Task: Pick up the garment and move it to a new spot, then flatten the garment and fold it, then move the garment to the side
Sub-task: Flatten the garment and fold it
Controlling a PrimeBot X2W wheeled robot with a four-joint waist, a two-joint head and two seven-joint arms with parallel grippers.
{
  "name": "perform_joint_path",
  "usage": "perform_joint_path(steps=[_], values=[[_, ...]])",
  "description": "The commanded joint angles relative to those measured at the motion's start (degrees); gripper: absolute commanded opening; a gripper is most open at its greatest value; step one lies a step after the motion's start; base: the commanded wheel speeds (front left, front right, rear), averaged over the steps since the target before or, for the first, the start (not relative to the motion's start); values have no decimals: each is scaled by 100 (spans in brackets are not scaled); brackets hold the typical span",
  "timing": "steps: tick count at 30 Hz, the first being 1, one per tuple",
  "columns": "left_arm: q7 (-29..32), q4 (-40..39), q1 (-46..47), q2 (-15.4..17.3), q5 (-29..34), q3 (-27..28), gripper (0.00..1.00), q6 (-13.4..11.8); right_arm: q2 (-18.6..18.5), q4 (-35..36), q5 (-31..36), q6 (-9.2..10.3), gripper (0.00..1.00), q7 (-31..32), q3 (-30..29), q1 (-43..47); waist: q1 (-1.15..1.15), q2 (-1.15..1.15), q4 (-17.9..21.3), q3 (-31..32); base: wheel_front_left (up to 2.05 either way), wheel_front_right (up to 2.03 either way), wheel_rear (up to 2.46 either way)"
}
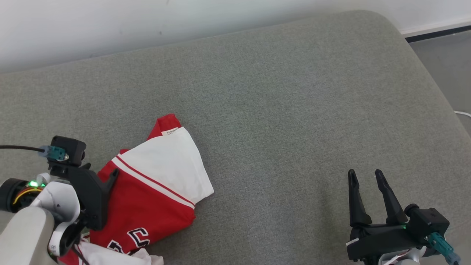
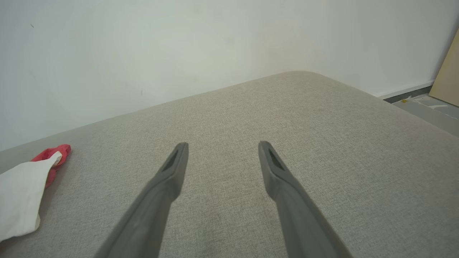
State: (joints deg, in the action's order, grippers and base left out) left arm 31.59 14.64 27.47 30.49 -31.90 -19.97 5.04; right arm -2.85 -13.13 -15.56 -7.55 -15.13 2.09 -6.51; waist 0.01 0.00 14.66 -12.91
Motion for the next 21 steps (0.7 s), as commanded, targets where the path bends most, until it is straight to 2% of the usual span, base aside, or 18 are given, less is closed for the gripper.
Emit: perform_joint_path(steps=[1, 6, 7, 8, 9, 13, 21], values=[[3, 27, -30, -58, -54, -5, 100, 4, -6, -5, -16, 13, 100, -2, 4, -38, -1, 0, 10, -11, 0, 0, 0], [134, 296, 22, -32, -47, -122, 100, 41, -6, -11, -5, 13, 100, -2, 19, -78, -1, 0, 75, -57, 0, 0, 0], [141, 351, 39, -44, -75, -131, 58, 42, -7, -10, -3, 13, 100, -2, 11, -83, -1, 0, 85, -63, 0, 0, 0], [143, 388, 57, -62, -113, -143, 42, 46, -6, -6, 2, 13, 100, -2, -1, -80, -1, 0, 91, -68, 0, 0, 0], [106, 409, 81, -73, -134, -147, 0, 69, -5, -1, 8, 13, 100, -2, -8, -80, -1, 0, 95, -73, 0, 0, 0], [-142, 375, 273, -62, -41, -173, 0, 102, -6, 14, 38, 13, 100, -2, -61, -70, -1, 0, 77, -66, 0, 0, 0], [-679, -219, 843, -209, 19, -79, 0, 125, -7, 11, 69, 13, 100, -2, -135, -9, -1, 0, -76, 36, 0, 0, 0]])
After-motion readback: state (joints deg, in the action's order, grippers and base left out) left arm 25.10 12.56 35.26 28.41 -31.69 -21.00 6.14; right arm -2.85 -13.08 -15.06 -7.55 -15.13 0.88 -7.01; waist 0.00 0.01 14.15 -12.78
